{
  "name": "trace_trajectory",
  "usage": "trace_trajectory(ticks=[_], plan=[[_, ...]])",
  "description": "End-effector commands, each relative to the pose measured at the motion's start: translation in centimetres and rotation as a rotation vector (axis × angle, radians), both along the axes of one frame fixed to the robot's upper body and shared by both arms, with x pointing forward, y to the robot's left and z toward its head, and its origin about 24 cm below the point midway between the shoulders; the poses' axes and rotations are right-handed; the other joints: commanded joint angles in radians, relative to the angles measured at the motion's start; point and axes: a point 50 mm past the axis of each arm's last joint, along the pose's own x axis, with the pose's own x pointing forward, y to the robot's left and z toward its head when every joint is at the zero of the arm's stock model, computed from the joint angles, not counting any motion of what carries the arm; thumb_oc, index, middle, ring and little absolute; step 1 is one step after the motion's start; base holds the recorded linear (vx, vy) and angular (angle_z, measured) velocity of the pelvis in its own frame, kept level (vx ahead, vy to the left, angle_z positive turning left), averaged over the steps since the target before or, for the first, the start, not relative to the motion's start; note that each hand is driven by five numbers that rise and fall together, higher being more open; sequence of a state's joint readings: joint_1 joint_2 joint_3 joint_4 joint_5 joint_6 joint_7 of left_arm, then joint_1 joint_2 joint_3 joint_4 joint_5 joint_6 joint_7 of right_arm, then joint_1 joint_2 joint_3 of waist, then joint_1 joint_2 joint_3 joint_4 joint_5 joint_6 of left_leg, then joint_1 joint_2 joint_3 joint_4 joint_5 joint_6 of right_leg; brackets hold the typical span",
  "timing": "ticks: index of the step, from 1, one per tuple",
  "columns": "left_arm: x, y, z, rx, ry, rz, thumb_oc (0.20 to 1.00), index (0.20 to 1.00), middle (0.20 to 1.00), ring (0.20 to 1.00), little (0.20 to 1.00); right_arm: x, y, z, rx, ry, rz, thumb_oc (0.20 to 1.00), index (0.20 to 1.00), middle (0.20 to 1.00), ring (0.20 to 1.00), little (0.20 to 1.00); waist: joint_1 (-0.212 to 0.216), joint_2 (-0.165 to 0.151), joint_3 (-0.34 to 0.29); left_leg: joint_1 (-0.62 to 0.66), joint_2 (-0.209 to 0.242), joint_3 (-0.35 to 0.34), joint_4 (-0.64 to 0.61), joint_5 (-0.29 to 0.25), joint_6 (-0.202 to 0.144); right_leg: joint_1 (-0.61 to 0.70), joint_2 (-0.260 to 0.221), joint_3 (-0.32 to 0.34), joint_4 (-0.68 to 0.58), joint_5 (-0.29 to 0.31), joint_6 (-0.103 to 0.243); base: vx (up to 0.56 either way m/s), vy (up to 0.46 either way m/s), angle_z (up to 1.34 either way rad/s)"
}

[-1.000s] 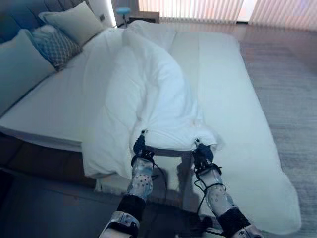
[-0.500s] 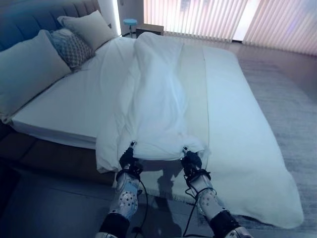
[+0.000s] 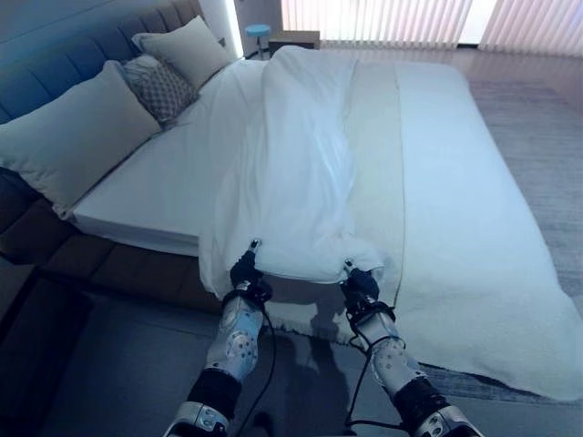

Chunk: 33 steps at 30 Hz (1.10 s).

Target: Make the bed

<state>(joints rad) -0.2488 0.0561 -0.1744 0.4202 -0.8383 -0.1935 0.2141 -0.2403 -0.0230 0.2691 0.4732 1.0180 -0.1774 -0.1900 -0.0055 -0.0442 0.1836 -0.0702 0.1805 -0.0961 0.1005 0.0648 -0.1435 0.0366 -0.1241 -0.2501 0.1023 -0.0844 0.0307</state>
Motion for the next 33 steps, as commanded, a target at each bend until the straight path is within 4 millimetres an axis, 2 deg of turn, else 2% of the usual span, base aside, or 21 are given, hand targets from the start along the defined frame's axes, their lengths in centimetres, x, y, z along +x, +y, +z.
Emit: trace_trajectory(ticks=[1,2,3,4,5,6,7,9,10,12,13,14,16,17,18,19,21,25,27,31,33], plan=[[-0.3,8.4,4.3,0.159,-0.225,0.262,0.2,0.2,0.2,0.2,0.2,-0.3,-7.7,-0.1,-0.085,-0.011,-0.258,0.2,0.2,0.2,0.2,0.2,0.062,0.018,-0.074,0.001,-0.01,-0.098,-0.003,-0.038,0.012,0.027,-0.057,0.069,-0.062,0.046,0.104,0.08,0.51,-0.15],[-0.3,8.4,4.4,0.16,-0.229,0.257,0.2,0.2,0.2,0.2,0.2,-0.2,-7.6,0.1,-0.09,-0.017,-0.248,0.2,0.2,0.2,0.2,0.2,0.065,0.021,-0.074,0.004,-0.032,-0.116,0.01,-0.065,0.012,0.024,-0.076,0.081,-0.06,0.058,0.113,0.09,0.606,-0.21],[-0.1,8.1,4.3,0.153,-0.229,0.248,0.2,0.2,0.2,0.2,0.2,-0.1,-7.5,0.2,-0.089,-0.021,-0.24,0.2,0.2,0.2,0.2,0.2,0.058,0.02,-0.077,-0.002,-0.054,-0.094,0.022,-0.097,0.019,0.032,-0.116,0.081,-0.062,0.081,0.131,0.08,0.643,-0.2],[-0.1,7.9,4.3,0.157,-0.233,0.231,0.2,0.2,0.2,0.2,0.2,-0.3,-7.4,0.1,-0.089,-0.021,-0.23,0.2,0.2,0.2,0.2,0.2,0.059,0.012,-0.077,-0.002,-0.088,-0.079,0.044,-0.129,0.029,0.034,-0.162,0.083,-0.064,0.131,0.145,0.06,0.62,-0.07],[-0.1,7.8,4.4,0.169,-0.239,0.223,0.2,0.2,0.2,0.2,0.2,-0.3,-7.3,0.1,-0.098,-0.021,-0.221,0.2,0.2,0.2,0.2,0.2,0.06,0.008,-0.073,-0.003,-0.105,-0.068,0.055,-0.145,0.042,0.019,-0.179,0.091,-0.055,0.158,0.143,0.02,0.598,0.1],[0.0,7.9,4.6,0.182,-0.24,0.224,0.2,0.2,0.2,0.2,0.2,-0.2,-6.9,0.3,-0.089,-0.031,-0.22,0.2,0.2,0.2,0.2,0.2,0.069,0.001,-0.073,-0.007,-0.132,-0.041,0.052,-0.156,0.06,-0.014,-0.216,0.097,-0.046,0.233,0.147,-0.04,0.511,0.08],[0.1,8.1,4.6,0.194,-0.241,0.226,0.2,0.2,0.2,0.2,0.2,0.1,-6.7,0.5,-0.086,-0.036,-0.216,0.2,0.2,0.2,0.2,0.2,0.074,0.003,-0.067,-0.01,-0.145,-0.016,0.048,-0.154,0.069,-0.037,-0.236,0.074,-0.035,0.274,0.142,-0.09,0.546,-0.22],[0.2,8.7,4.8,0.205,-0.238,0.253,0.2,0.2,0.2,0.2,0.2,0.9,-5.7,1.1,-0.063,-0.06,-0.207,0.2,0.2,0.2,0.2,0.2,0.098,0.022,-0.057,-0.009,-0.157,0.029,0.023,-0.141,0.081,-0.072,-0.252,-0.021,-0.013,0.28,0.133,-0.12,0.533,-0.63],[0.1,8.9,4.9,0.207,-0.239,0.259,0.2,0.2,0.2,0.2,0.2,1.1,-5.2,1.3,-0.054,-0.065,-0.197,0.2,0.2,0.2,0.2,0.2,0.104,0.037,-0.057,0.0,-0.165,0.042,0.003,-0.134,0.085,-0.065,-0.232,-0.042,0.011,0.238,0.127,-0.08,0.563,-0.57],[0.2,9.1,5.4,0.207,-0.264,0.266,0.2,0.2,0.2,0.2,0.2,1.5,-4.8,2.2,-0.042,-0.113,-0.181,0.2,0.2,0.2,0.2,0.2,0.095,0.045,-0.059,0.012,-0.192,0.053,-0.035,-0.11,0.103,-0.076,-0.143,-0.02,0.088,0.148,0.104,-0.04,0.504,-0.33],[0.3,9.3,6.0,0.21,-0.287,0.281,0.2,0.2,0.2,0.2,0.2,1.8,-4.5,3.1,-0.032,-0.153,-0.172,0.2,0.2,0.2,0.2,0.2,0.106,0.044,-0.06,0.017,-0.203,0.075,-0.05,-0.099,0.106,-0.067,-0.112,-0.067,0.116,0.107,0.1,-0.03,0.352,-0.07],[0.3,9.4,6.4,0.217,-0.303,0.284,0.2,0.2,0.2,0.2,0.2,1.8,-4.4,3.6,-0.029,-0.178,-0.169,0.2,0.2,0.2,0.2,0.2,0.11,0.042,-0.062,0.026,-0.211,0.08,-0.066,-0.094,0.104,-0.052,-0.087,-0.083,0.115,0.073,0.093,-0.04,0.301,0.03],[0.1,10.2,8.2,0.23,-0.376,0.323,0.2,0.2,0.2,0.2,0.2,2.2,-4.3,6.1,-0.014,-0.302,-0.157,0.2,0.2,0.2,0.2,0.2,0.119,0.03,-0.069,0.038,-0.235,0.102,-0.094,-0.076,0.1,-0.029,-0.012,-0.116,0.126,0.014,0.081,-0.02,0.228,0.0],[0.0,10.3,9.1,0.234,-0.416,0.333,0.2,0.2,0.2,0.2,0.2,2.2,-4.4,7.1,-0.017,-0.358,-0.154,0.2,0.2,0.2,0.2,0.2,0.119,0.02,-0.072,0.039,-0.249,0.108,-0.101,-0.066,0.094,-0.018,0.026,-0.096,0.11,-0.004,0.081,-0.01,0.128,-0.06],[0.0,10.3,9.1,0.234,-0.416,0.333,0.2,0.2,0.2,0.2,0.2,2.2,-4.4,7.1,-0.017,-0.358,-0.154,0.2,0.2,0.2,0.2,0.2,0.119,0.021,-0.074,0.037,-0.248,0.108,-0.102,-0.063,0.095,-0.019,0.027,-0.097,0.107,0.0,0.081,-0.02,0.158,-0.16],[-0.4,10.5,10.5,0.243,-0.49,0.353,0.2,0.2,0.2,0.2,0.2,2.0,-5.5,9.3,-0.049,-0.48,-0.183,0.2,0.2,0.2,0.2,0.2,0.11,0.005,-0.082,0.041,-0.275,0.11,-0.114,-0.044,0.085,-0.022,0.106,-0.024,0.083,-0.019,0.06,-0.01,0.159,-0.1],[-0.5,10.3,10.9,0.246,-0.514,0.361,0.2,0.2,0.2,0.2,0.2,1.5,-6.9,10.2,-0.092,-0.534,-0.235,0.2,0.2,0.2,0.2,0.2,0.091,-0.006,-0.088,0.035,-0.296,0.104,-0.124,-0.03,0.083,-0.015,0.157,0.036,0.018,-0.02,0.02,0.0,0.154,0.23],[-0.8,9.8,9.5,0.199,-0.476,0.35,0.2,0.2,0.2,0.2,0.2,0.0,-8.8,9.4,-0.132,-0.52,-0.297,0.2,0.2,0.2,0.2,0.2,0.052,-0.001,-0.101,0.049,-0.312,0.08,-0.133,-0.032,0.092,0.021,0.169,0.078,-0.087,0.021,0.006,0.02,0.042,0.47],[-1.1,9.8,8.6,0.192,-0.436,0.344,0.2,0.2,0.2,0.2,0.2,-0.8,-9.2,8.0,-0.147,-0.467,-0.296,0.2,0.2,0.2,0.2,0.2,0.047,0.002,-0.102,0.05,-0.314,0.083,-0.122,-0.037,0.101,0.031,0.161,0.058,-0.101,0.031,0.009,0.03,-0.011,0.27],[-1.9,9.2,5.7,0.14,-0.328,0.326,0.2,0.2,0.2,0.2,0.2,-2.5,-9.9,4.6,-0.201,-0.319,-0.281,0.2,0.2,0.2,0.2,0.2,0.04,-0.007,-0.056,-0.033,-0.326,0.075,0.055,-0.077,0.074,0.04,0.137,0.049,-0.131,0.05,0.01,-0.06,0.018,0.34],[-2.4,9.1,4.2,0.104,-0.266,0.33,0.2,0.2,0.2,0.2,0.2,-3.2,-9.9,2.8,-0.204,-0.239,-0.266,0.2,0.2,0.2,0.2,0.2,0.039,-0.015,-0.043,-0.052,-0.292,0.09,0.078,-0.095,0.077,0.036,0.118,0.046,-0.142,0.062,0.02,-0.05,0.061,0.21]])
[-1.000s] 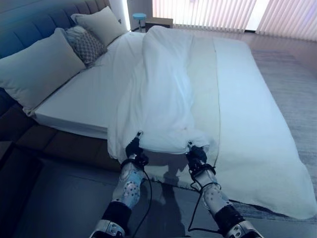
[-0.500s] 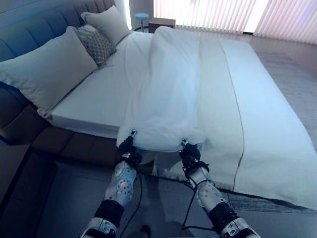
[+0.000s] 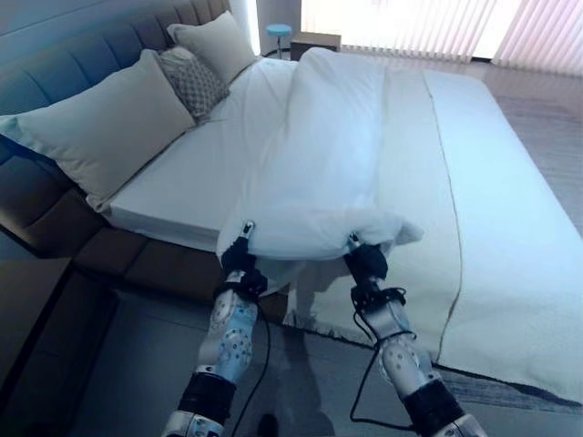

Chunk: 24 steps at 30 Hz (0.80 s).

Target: Make the bed

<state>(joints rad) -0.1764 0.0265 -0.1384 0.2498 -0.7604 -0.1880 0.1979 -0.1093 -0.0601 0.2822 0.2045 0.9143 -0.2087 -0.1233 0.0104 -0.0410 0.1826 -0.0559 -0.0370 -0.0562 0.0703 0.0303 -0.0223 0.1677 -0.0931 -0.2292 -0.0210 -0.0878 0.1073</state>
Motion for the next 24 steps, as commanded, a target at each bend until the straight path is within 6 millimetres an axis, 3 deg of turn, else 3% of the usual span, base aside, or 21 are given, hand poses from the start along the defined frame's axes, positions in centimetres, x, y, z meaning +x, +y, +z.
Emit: trace_trajectory(ticks=[1,5,10,16,24], plan=[[-1.9,9.1,1.1,0.077,-0.105,0.331,0.2,0.2,0.2,0.2,0.2,-2.0,-9.1,-1.5,-0.137,0.035,-0.306,0.2,0.2,0.2,0.2,0.2,0.026,-0.02,-0.041,-0.065,-0.055,0.046,0.101,-0.068,-0.04,-0.099,0.082,0.029,-0.026,0.072,-0.049,0.02,0.064,-0.01],[-3.5,8.6,-3.3,0.02,0.093,0.34,0.2,0.2,0.2,0.2,0.2,-4.2,-8.5,-6.9,-0.203,0.303,-0.251,0.2,0.2,0.2,0.2,0.2,0.031,-0.015,-0.027,-0.079,0.002,0.012,0.047,-0.042,-0.038,-0.126,0.073,0.04,-0.031,0.072,-0.041,0.02,0.086,-0.06],[-6.0,7.8,-8.6,0.026,0.384,0.347,0.2,0.2,0.2,0.2,0.2,-5.8,-7.0,-11.1,-0.179,0.56,-0.244,0.2,0.2,0.2,0.2,0.2,0.031,0.001,0.028,-0.105,0.004,0.014,-0.088,0.019,-0.029,-0.235,0.078,0.04,-0.043,0.109,-0.039,-0.09,0.106,-0.09],[-7.5,7.9,-11.8,0.106,0.591,0.362,0.2,0.2,0.2,0.2,0.2,-4.5,-5.2,-11.8,-0.205,0.63,-0.215,0.2,0.2,0.2,0.2,0.2,0.056,-0.003,0.08,-0.16,0.003,0.055,-0.088,0.023,-0.021,-0.3,0.067,0.058,-0.066,0.152,-0.022,-0.03,0.101,-0.12],[-5.7,9.0,-11.3,0.282,0.615,0.38,0.2,0.2,0.2,0.2,0.2,-3.3,-5.0,-11.6,-0.245,0.631,-0.222,0.2,0.2,0.2,0.2,0.2,0.052,0.007,0.107,-0.17,-0.013,0.072,-0.125,0.037,-0.015,-0.333,0.053,0.07,-0.066,0.166,-0.014,0.01,0.07,-0.12]])
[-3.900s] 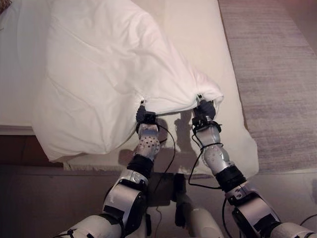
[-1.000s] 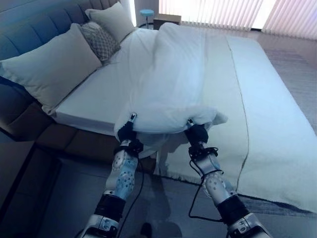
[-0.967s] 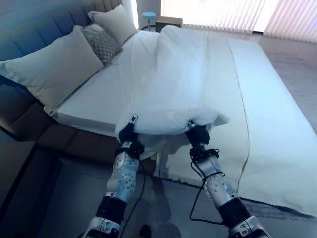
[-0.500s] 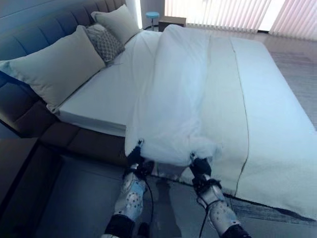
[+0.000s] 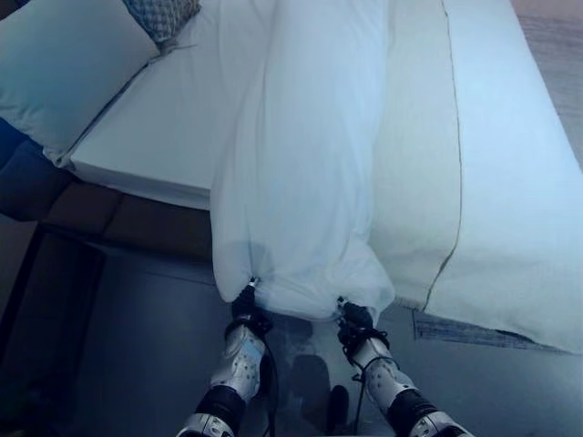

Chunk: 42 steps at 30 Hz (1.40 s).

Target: Make the bed

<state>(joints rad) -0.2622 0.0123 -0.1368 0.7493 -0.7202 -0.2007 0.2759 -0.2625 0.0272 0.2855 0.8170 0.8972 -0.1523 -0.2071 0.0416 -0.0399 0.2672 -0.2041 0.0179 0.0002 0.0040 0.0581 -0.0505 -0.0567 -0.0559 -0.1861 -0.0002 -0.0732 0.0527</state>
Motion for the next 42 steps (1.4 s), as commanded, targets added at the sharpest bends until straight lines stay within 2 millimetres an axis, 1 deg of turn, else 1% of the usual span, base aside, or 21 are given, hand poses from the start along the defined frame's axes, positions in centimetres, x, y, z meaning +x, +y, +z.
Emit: trace_trajectory(ticks=[1,4,9,12,13,14,15,17,18,22,26,27,28,29,30,32,34,35,36,40,42], plan=[[-4.2,8.6,-2.5,0.225,0.164,0.286,0.2,0.2,0.2,0.2,0.2,-2.2,-6.4,-2.0,-0.158,0.092,-0.195,0.2,0.2,0.2,0.2,0.2,0.019,0.007,0.024,-0.021,-0.069,0.017,-0.067,0.012,0.013,-0.113,0.015,0.026,-0.087,0.153,0.042,0.0,0.0,0.0],[-3.7,9.0,-2.1,0.247,0.152,0.307,0.2,0.2,0.2,0.2,0.2,-2.1,-6.4,-2.0,-0.175,0.095,-0.189,0.2,0.2,0.2,0.2,0.2,0.014,0.013,0.032,-0.021,-0.072,0.019,-0.088,0.023,0.01,-0.125,0.014,0.024,-0.087,0.155,0.045,0.02,0.036,-0.04],[-3.1,9.2,-1.7,0.257,0.146,0.335,0.2,0.2,0.2,0.2,0.2,-2.2,-6.5,-2.5,-0.192,0.132,-0.203,0.2,0.2,0.2,0.2,0.2,0.01,0.021,0.048,-0.028,-0.078,0.023,-0.091,0.023,0.011,-0.141,0.01,0.025,-0.087,0.161,0.048,0.01,0.021,-0.04],[-3.2,9.2,-2.2,0.276,0.188,0.325,0.2,0.2,0.2,0.2,0.2,-2.4,-6.5,-3.0,-0.22,0.177,-0.177,0.2,0.2,0.2,0.2,0.2,0.01,0.026,0.055,-0.033,-0.079,0.026,-0.091,0.026,0.011,-0.147,0.008,0.025,-0.087,0.166,0.049,0.0,0.0,0.0],[-3.3,9.2,-2.5,0.292,0.214,0.312,0.2,0.2,0.2,0.2,0.2,-2.4,-6.6,-3.2,-0.239,0.195,-0.158,0.567,0.567,0.567,0.567,0.567,0.009,0.027,0.057,-0.035,-0.079,0.028,-0.091,0.027,0.01,-0.149,0.007,0.024,-0.087,0.168,0.049,0.0,0.0,0.0],[-4.0,9.1,-3.8,0.332,0.31,0.243,1.0,1.0,1.0,1.0,1.0,-2.7,-7.1,-3.8,-0.3,0.251,-0.121,1.0,1.0,1.0,1.0,1.0,0.007,0.032,0.062,-0.034,-0.079,0.031,-0.091,0.026,0.008,-0.147,0.006,0.023,-0.087,0.167,0.051,0.0,0.0,0.0],[-3.9,9.1,-3.7,0.332,0.309,0.244,1.0,1.0,1.0,1.0,1.0,-2.7,-7.1,-3.8,-0.299,0.25,-0.121,1.0,1.0,1.0,1.0,1.0,0.007,0.032,0.061,-0.037,-0.079,0.031,-0.091,0.029,0.008,-0.151,0.005,0.023,-0.087,0.169,0.051,0.0,0.0,0.0],[-4.3,9.1,-4.5,0.385,0.378,0.172,1.0,1.0,1.0,1.0,1.0,-2.8,-8.2,-4.0,-0.366,0.294,-0.106,1.0,1.0,1.0,1.0,1.0,0.003,0.038,0.061,-0.035,-0.08,0.035,-0.091,0.028,0.007,-0.15,0.005,0.024,-0.087,0.17,0.051,0.0,0.0,0.0],[-4.6,9.1,-4.7,0.393,0.395,0.165,1.0,1.0,1.0,1.0,1.0,-3.0,-8.6,-4.2,-0.39,0.312,-0.099,1.0,1.0,1.0,1.0,1.0,0.002,0.041,0.06,-0.033,-0.081,0.036,-0.091,0.026,0.007,-0.15,0.005,0.024,-0.087,0.169,0.051,0.0,0.0,0.0],[-6.5,9.7,-6.1,0.438,0.491,0.125,1.0,1.0,1.0,1.0,1.0,-4.8,-10.7,-5.2,-0.467,0.404,-0.1,1.0,1.0,1.0,1.0,1.0,-0.008,0.053,0.048,-0.015,-0.083,0.043,-0.091,0.017,0.009,-0.136,0.003,0.027,-0.087,0.164,0.053,0.01,0.022,-0.14],[-9.3,10.2,-7.6,0.446,0.592,0.081,1.0,1.0,1.0,1.0,1.0,-8.1,-13.7,-6.4,-0.478,0.522,-0.162,1.0,1.0,1.0,1.0,1.0,-0.026,0.067,0.024,0.021,-0.087,0.052,-0.091,0.001,0.011,-0.1,-0.002,0.024,-0.087,0.149,0.055,0.04,0.015,0.1],[-10.2,10.3,-8.0,0.449,0.624,0.059,1.0,1.0,1.0,1.0,1.0,-9.5,-14.8,-6.8,-0.485,0.569,-0.188,1.0,1.0,1.0,1.0,1.0,-0.035,0.072,0.013,0.036,-0.086,0.055,-0.091,-0.003,0.01,-0.084,-0.005,0.021,-0.082,0.142,0.056,0.03,0.007,-0.08],[-10.2,10.3,-8.0,0.449,0.624,0.058,1.0,1.0,1.0,1.0,1.0,-9.5,-14.8,-6.8,-0.485,0.57,-0.188,1.0,1.0,1.0,1.0,1.0,-0.036,0.073,0.015,0.038,-0.086,0.054,-0.091,-0.004,0.01,-0.082,-0.005,0.02,-0.082,0.142,0.056,0.05,0.012,0.05],[-10.7,10.4,-8.2,0.442,0.637,0.052,1.0,1.0,1.0,1.0,1.0,-10.2,-15.3,-6.9,-0.488,0.59,-0.193,1.0,1.0,1.0,1.0,1.0,-0.04,0.075,0.008,0.049,-0.086,0.055,-0.091,-0.007,0.01,-0.073,-0.006,0.018,-0.075,0.136,0.054,0.05,-0.009,0.04],[-11.7,10.7,-8.7,0.444,0.673,0.029,1.0,1.0,1.0,1.0,1.0,-11.8,-16.3,-7.2,-0.489,0.638,-0.222,1.0,1.0,1.0,1.0,1.0,-0.05,0.078,-0.008,0.081,-0.082,0.057,-0.091,-0.014,0.009,-0.049,-0.008,0.012,-0.059,0.119,0.052,0.07,-0.03,0.04],[-12.5,11.0,-8.9,0.441,0.689,0.012,1.0,1.0,1.0,1.0,1.0,-13.3,-17.2,-7.5,-0.49,0.68,-0.244,1.0,1.0,1.0,1.0,1.0,-0.059,0.079,-0.03,0.113,-0.077,0.058,-0.091,-0.019,0.009,-0.023,-0.007,0.008,-0.038,0.099,0.048,0.07,-0.056,0.12],[-13.0,11.1,-9.1,0.436,0.701,-0.006,1.0,1.0,1.0,1.0,1.0,-14.1,-17.4,-7.7,-0.482,0.696,-0.242,1.0,1.0,1.0,1.0,1.0,-0.066,0.077,-0.051,0.143,-0.072,0.061,-0.091,-0.025,0.01,0.001,-0.005,0.006,-0.026,0.084,0.045,0.06,-0.054,0.08],[-13.0,11.1,-9.1,0.436,0.701,-0.006,1.0,1.0,1.0,1.0,1.0,-14.1,-17.4,-7.7,-0.482,0.696,-0.242,1.0,1.0,1.0,1.0,1.0,-0.066,0.077,-0.051,0.143,-0.072,0.061,-0.091,-0.025,0.01,0.002,-0.005,0.006,-0.026,0.084,0.045,0.05,-0.078,0.0],[-13.2,11.2,-9.1,0.411,0.691,-0.011,1.0,1.0,1.0,1.0,1.0,-14.3,-17.5,-7.7,-0.463,0.683,-0.246,1.0,1.0,1.0,1.0,1.0,-0.071,0.079,-0.074,0.167,-0.067,0.058,-0.091,-0.026,0.01,0.017,-0.001,0.003,-0.006,0.066,0.04,0.03,-0.08,-0.01],[-13.1,11.0,-9.2,0.375,0.66,-0.04,1.0,1.0,1.0,1.0,1.0,-14.1,-16.9,-7.8,-0.423,0.64,-0.224,1.0,1.0,1.0,1.0,1.0,-0.079,0.077,-0.105,0.217,-0.053,0.054,-0.089,-0.029,0.004,0.057,0.009,0.007,0.016,0.041,0.029,0.03,-0.11,0.0],[-12.9,10.8,-9.1,0.345,0.638,-0.034,1.0,1.0,1.0,1.0,1.0,-13.5,-16.4,-7.8,-0.413,0.608,-0.194,1.0,1.0,1.0,1.0,1.0,-0.077,0.073,-0.115,0.23,-0.049,0.052,-0.063,-0.041,0.003,0.074,0.013,0.009,0.021,0.031,0.022,0.02,-0.123,-0.03]])
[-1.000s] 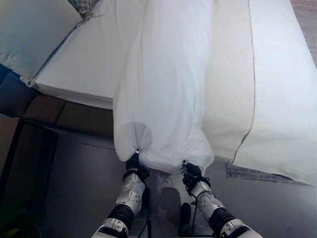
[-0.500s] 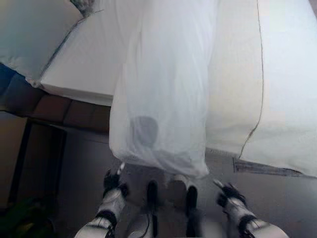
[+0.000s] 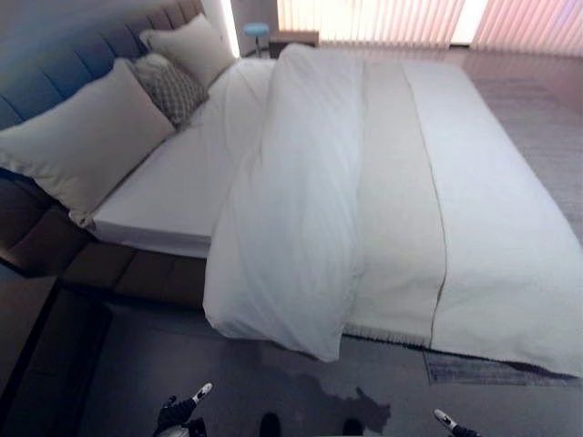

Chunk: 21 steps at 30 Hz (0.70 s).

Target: Make the bed

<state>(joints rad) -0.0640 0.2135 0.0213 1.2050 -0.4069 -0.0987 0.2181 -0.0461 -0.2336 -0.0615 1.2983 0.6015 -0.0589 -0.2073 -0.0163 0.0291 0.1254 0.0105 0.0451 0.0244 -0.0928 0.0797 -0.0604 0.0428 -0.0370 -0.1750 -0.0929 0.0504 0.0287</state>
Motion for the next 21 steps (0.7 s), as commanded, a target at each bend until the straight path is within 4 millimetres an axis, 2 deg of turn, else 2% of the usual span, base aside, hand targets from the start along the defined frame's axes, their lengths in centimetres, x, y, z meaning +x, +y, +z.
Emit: trace_trajectory(ticks=[1,2,3,4,6,9,11,13,16,17,18,19,20,21], plan=[[2.2,-0.7,0.6,-0.046,-0.087,-0.012,1.0,1.0,1.0,1.0,1.0,3.6,0.3,1.0,0.004,-0.124,0.072,1.0,1.0,1.0,1.0,1.0,-0.018,0.0,0.028,0.009,-0.075,0.028,0.077,-0.074,0.011,-0.018,-0.006,-0.001,0.118,-0.097,0.04,-0.02,-0.135,-0.03],[3.5,-1.1,1.2,-0.077,-0.159,-0.026,1.0,1.0,1.0,1.0,1.0,5.5,0.7,1.8,-0.009,-0.202,0.151,1.0,1.0,1.0,1.0,1.0,-0.014,-0.01,0.044,-0.02,-0.081,0.034,0.18,-0.084,-0.001,-0.009,-0.013,-0.003,0.126,-0.098,0.032,-0.04,-0.099,-0.03],[3.4,-1.1,1.2,-0.077,-0.159,-0.025,1.0,1.0,1.0,1.0,1.0,5.5,0.7,1.8,-0.009,-0.201,0.151,1.0,1.0,1.0,1.0,1.0,-0.015,-0.01,0.044,-0.023,-0.081,0.034,0.185,-0.087,-0.001,-0.009,-0.013,-0.003,0.126,-0.099,0.031,-0.07,-0.079,0.0],[4.5,-1.4,1.8,-0.101,-0.22,-0.04,1.0,1.0,1.0,1.0,1.0,7.0,0.9,2.5,-0.023,-0.256,0.22,1.0,1.0,1.0,1.0,1.0,-0.011,-0.017,0.058,-0.057,-0.087,0.031,0.259,-0.087,-0.01,-0.008,-0.018,0.0,0.134,-0.099,0.025,-0.05,-0.032,0.06],[6.4,-1.8,3.1,-0.123,-0.331,-0.1,1.0,1.0,1.0,1.0,1.0,10.3,1.4,4.9,-0.07,-0.403,0.364,1.0,1.0,1.0,1.0,1.0,0.0,-0.02,0.078,-0.105,-0.095,0.007,0.315,-0.073,-0.013,-0.008,-0.021,0.009,0.14,-0.106,0.02,-0.03,-0.012,0.03],[8.2,-1.9,4.9,-0.096,-0.428,-0.191,1.0,1.0,1.0,1.0,1.0,13.2,2.0,7.4,-0.116,-0.545,0.465,1.0,1.0,1.0,1.0,1.0,0.007,-0.019,0.077,-0.175,-0.068,0.026,0.233,-0.059,-0.002,-0.01,-0.027,0.02,0.126,-0.104,0.035,0.08,0.062,-0.01],[10.3,-2.1,6.6,-0.096,-0.524,-0.224,1.0,1.0,1.0,1.0,1.0,15.2,2.3,8.8,-0.139,-0.59,0.542,1.0,1.0,1.0,1.0,1.0,0.024,-0.017,0.083,-0.235,-0.051,0.011,0.184,0.0,-0.013,-0.01,-0.024,0.032,0.113,-0.107,0.041,0.12,0.111,-0.01],[12.3,-2.1,8.6,-0.106,-0.621,-0.261,1.0,1.0,1.0,1.0,1.0,17.4,3.0,10.9,-0.148,-0.682,0.614,1.0,1.0,1.0,1.0,1.0,0.038,-0.019,0.092,-0.276,-0.043,0.009,0.183,0.023,-0.02,-0.01,-0.026,0.042,0.105,-0.113,0.046,0.13,0.127,-0.05],[14.5,-2.8,11.4,-0.134,-0.749,-0.327,1.0,1.0,1.0,1.0,1.0,19.6,4.7,13.6,-0.162,-0.792,0.728,1.0,1.0,1.0,1.0,1.0,0.044,-0.03,0.098,-0.273,-0.042,0.042,0.182,0.005,-0.002,-0.021,-0.049,0.052,0.107,-0.124,0.063,0.12,0.182,-0.29],[14.5,-2.8,11.4,-0.135,-0.749,-0.327,1.0,1.0,1.0,1.0,1.0,19.6,4.7,13.6,-0.162,-0.792,0.728,1.0,1.0,1.0,1.0,1.0,0.044,-0.029,0.096,-0.276,-0.042,0.041,0.181,0.006,-0.002,-0.024,-0.049,0.052,0.107,-0.123,0.062,0.09,0.241,-0.55],[16.5,-3.0,13.7,-0.122,-0.826,-0.379,1.0,1.0,1.0,1.0,1.0,21.5,5.9,16.2,-0.208,-0.884,0.807,1.0,1.0,1.0,1.0,1.0,0.049,-0.043,0.111,-0.296,-0.047,0.058,0.201,-0.014,0.011,-0.064,-0.073,0.06,0.152,-0.128,0.077,0.06,0.246,-0.57],[17.4,-3.2,14.9,-0.115,-0.865,-0.41,1.0,1.0,1.0,1.0,1.0,22.5,7.0,17.8,-0.22,-0.944,0.848,1.0,1.0,1.0,1.0,1.0,0.052,-0.049,0.13,-0.299,-0.049,0.068,0.21,-0.025,0.022,-0.102,-0.085,0.065,0.203,-0.123,0.086,0.06,0.246,-0.49],[17.4,-3.2,14.9,-0.115,-0.865,-0.41,1.0,1.0,1.0,1.0,1.0,22.5,7.0,17.8,-0.22,-0.944,0.848,1.0,1.0,1.0,1.0,1.0,0.053,-0.048,0.127,-0.301,-0.049,0.068,0.209,-0.024,0.021,-0.105,-0.084,0.065,0.203,-0.121,0.086,0.01,0.239,-0.31],[19.2,-3.6,17.3,-0.096,-0.935,-0.458,1.0,1.0,1.0,1.0,1.0,24.1,8.9,20.5,-0.245,-1.038,0.918,1.0,1.0,1.0,1.0,1.0,0.053,-0.049,0.163,-0.3,-0.046,0.087,0.201,-0.028,0.032,-0.184,-0.101,0.061,0.297,-0.092,0.099,0.01,0.243,-0.18]])
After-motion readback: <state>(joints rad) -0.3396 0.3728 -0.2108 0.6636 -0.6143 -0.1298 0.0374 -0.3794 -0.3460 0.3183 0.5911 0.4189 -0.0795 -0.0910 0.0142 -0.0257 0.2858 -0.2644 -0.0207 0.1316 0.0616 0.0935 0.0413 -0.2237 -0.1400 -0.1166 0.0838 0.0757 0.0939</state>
